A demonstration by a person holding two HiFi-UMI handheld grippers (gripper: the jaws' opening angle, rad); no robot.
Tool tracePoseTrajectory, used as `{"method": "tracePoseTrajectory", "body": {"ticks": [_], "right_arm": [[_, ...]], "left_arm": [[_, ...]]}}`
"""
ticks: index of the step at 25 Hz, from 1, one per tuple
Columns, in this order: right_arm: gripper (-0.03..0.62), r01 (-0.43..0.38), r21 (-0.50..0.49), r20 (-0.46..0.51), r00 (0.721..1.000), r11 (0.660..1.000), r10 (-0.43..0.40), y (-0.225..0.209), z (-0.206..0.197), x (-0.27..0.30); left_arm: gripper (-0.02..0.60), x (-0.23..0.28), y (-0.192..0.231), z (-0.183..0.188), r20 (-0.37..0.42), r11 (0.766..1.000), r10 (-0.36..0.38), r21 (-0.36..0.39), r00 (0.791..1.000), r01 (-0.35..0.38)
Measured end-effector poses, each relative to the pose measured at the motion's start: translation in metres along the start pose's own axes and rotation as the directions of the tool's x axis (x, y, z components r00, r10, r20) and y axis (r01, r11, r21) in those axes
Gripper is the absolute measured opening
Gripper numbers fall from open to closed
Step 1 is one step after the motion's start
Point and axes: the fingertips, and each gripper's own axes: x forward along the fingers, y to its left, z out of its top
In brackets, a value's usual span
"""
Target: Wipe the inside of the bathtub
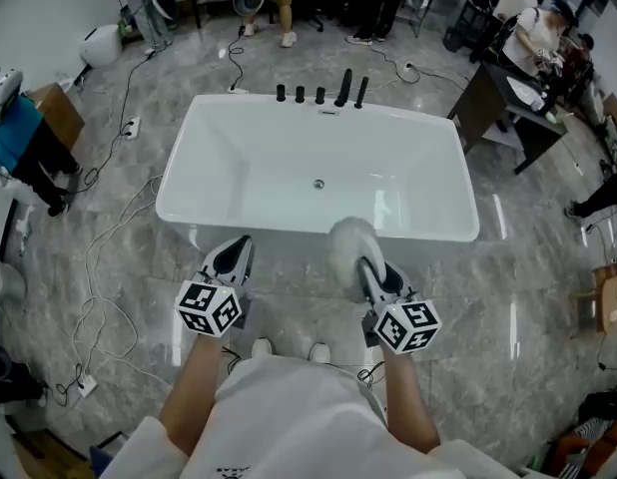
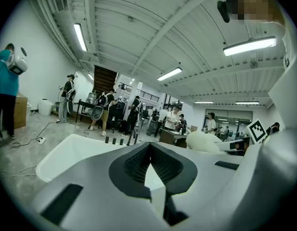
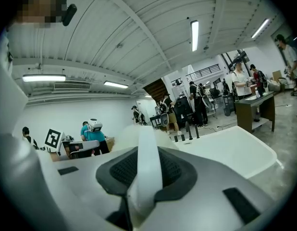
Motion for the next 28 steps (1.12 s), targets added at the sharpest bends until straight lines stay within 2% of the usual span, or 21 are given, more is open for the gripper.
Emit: {"method": "tracePoseTrajectory", "body": {"ticks": [16,24,28], "right_arm": [[0.097,-0.098,0.042,-0.008,0.995,0.994,0.099,-0.037,-0.009,-0.033],[0.097,-0.157,0.067,-0.065,0.985,0.985,0.161,-0.043,-0.034,-0.044],[0.097,-0.18,0.078,-0.086,0.979,0.981,0.187,-0.042,-0.04,-0.042]], "left_arm": [[0.012,-0.006,-0.036,-0.021,0.008,0.996,0.083,-0.038,0.997,-0.082],[0.012,-0.028,-0.044,-0.046,-0.022,0.985,0.163,-0.058,0.986,-0.164],[0.012,-0.036,-0.037,-0.059,-0.042,0.974,0.201,-0.092,0.979,-0.205]]}}
